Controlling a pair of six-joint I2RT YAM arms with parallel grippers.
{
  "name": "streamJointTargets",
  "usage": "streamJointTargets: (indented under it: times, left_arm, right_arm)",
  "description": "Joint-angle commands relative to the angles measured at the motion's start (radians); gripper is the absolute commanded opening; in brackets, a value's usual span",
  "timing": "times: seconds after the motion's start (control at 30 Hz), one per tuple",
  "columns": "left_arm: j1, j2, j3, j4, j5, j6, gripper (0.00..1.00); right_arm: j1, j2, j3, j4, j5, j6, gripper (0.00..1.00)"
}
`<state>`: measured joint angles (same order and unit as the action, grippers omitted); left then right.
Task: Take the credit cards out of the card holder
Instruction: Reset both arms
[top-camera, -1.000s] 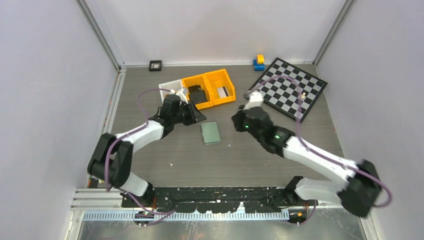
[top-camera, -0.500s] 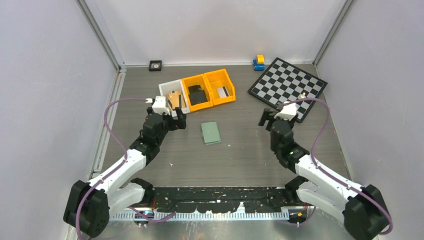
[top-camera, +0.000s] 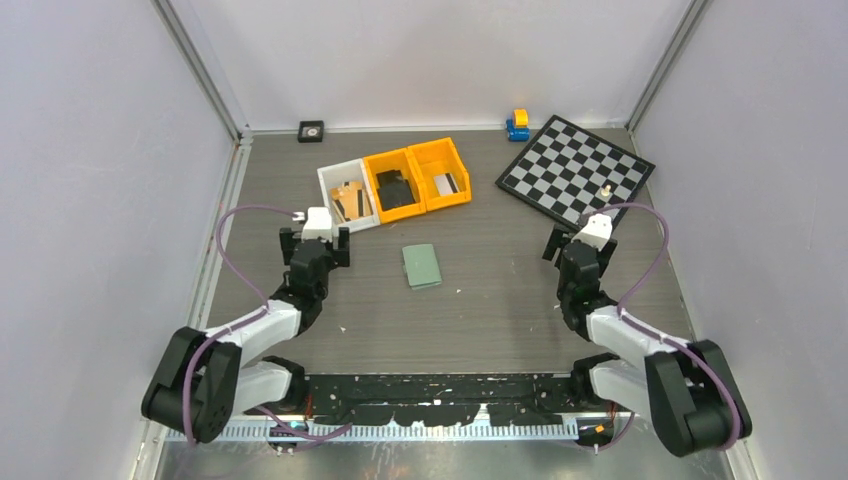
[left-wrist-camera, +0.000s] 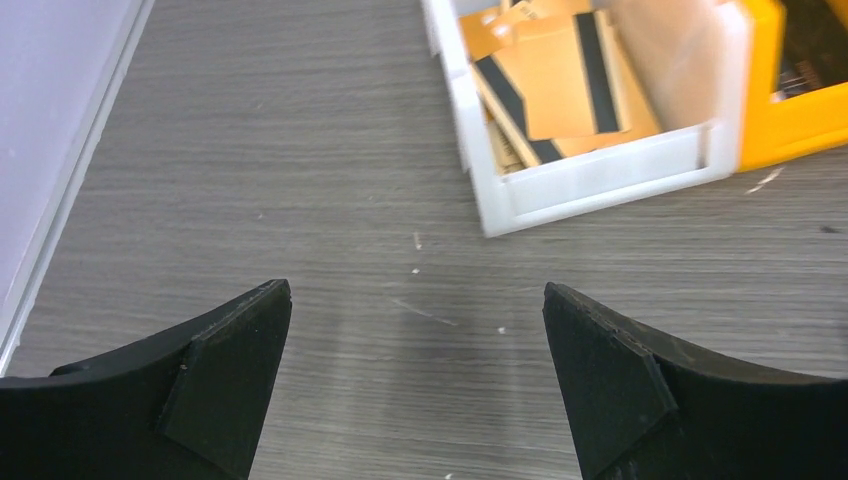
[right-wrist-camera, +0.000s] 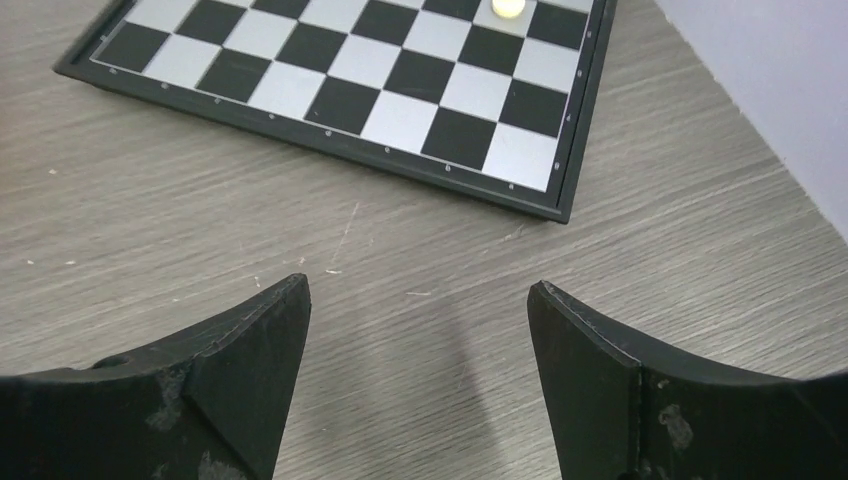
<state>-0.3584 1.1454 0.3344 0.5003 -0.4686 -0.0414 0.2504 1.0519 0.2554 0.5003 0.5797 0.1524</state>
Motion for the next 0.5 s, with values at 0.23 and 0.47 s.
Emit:
streamJointTargets:
  times: [0.23, 0.47]
  left_arm:
    - [0.06, 0.14, -0.043, 0.298, -0.013, 0.003, 1.0]
    - [0.081, 0.164, 0.0, 0.235, 0.071, 0.021, 0.94]
  right_arm:
    - [-0.019, 0.243, -0.097, 0.589, 0.017, -0.082, 0.87]
    - [-0.022, 0.454, -0.106, 0.825, -0.08, -0.199, 0.89]
